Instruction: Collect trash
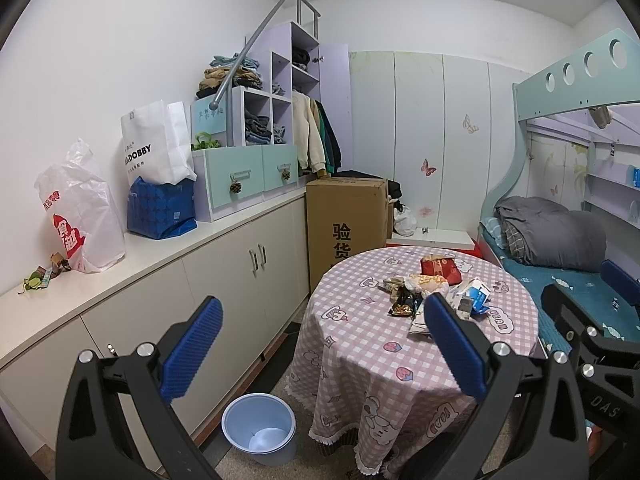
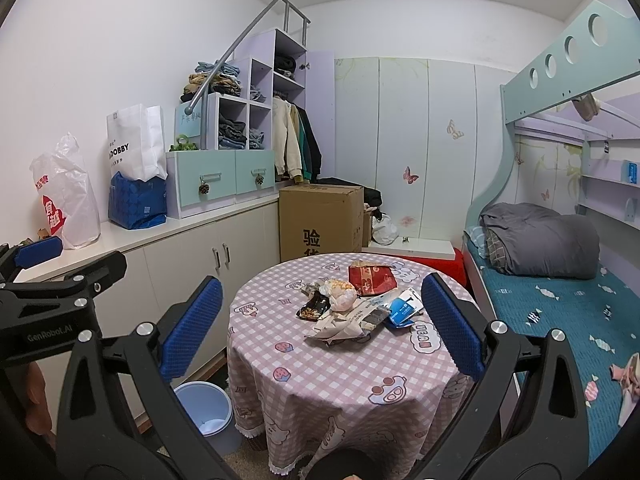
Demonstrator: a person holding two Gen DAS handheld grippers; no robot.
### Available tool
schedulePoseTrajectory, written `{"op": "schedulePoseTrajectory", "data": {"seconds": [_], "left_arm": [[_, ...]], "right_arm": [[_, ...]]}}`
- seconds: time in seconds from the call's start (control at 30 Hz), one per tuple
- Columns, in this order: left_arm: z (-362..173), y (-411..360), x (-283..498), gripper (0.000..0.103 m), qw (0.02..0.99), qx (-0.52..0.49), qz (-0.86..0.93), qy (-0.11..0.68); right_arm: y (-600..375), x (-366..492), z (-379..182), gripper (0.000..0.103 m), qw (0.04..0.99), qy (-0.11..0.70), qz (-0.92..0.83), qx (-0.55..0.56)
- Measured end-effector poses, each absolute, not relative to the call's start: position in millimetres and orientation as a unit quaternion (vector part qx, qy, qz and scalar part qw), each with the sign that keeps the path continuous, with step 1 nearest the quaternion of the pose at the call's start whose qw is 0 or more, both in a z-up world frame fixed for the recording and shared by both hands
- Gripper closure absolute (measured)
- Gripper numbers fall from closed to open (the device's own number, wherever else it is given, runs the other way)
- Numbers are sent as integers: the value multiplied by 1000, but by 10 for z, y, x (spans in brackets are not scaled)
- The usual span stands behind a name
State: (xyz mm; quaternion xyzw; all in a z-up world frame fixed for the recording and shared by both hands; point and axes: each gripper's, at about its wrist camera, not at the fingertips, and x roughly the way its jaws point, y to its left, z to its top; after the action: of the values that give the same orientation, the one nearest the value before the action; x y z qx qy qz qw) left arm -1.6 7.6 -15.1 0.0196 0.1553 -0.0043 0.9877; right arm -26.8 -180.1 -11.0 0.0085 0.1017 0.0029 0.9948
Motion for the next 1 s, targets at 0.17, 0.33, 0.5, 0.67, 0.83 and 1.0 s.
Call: {"op": "schedulePoseTrajectory", "data": {"seconds": [0.17, 0.33, 0.5, 0.67, 0.83, 1.0], "left_arm": [[-203, 23, 32, 4, 987, 21, -4, 161], [-186, -3, 28, 4, 986, 21, -3, 163], [-203, -5, 19, 4, 987, 20, -3, 162], [-169, -6, 50, 4, 986, 22, -3, 163], [-197, 1, 32, 4, 986, 21, -2, 163], [-165, -18, 51, 4, 986, 22, -2, 164]], "right_arm": [[-1803, -274, -114, 5, 995, 102, 4, 8], [-1793, -270, -112, 5, 995, 103, 3, 9], [-1828, -285, -158, 5, 995, 104, 3, 9], [-1825, -283, -155, 5, 995, 104, 4, 9], [-1823, -253, -195, 5, 994, 105, 4, 10], [-1820, -250, -188, 5, 994, 105, 4, 9]]}}
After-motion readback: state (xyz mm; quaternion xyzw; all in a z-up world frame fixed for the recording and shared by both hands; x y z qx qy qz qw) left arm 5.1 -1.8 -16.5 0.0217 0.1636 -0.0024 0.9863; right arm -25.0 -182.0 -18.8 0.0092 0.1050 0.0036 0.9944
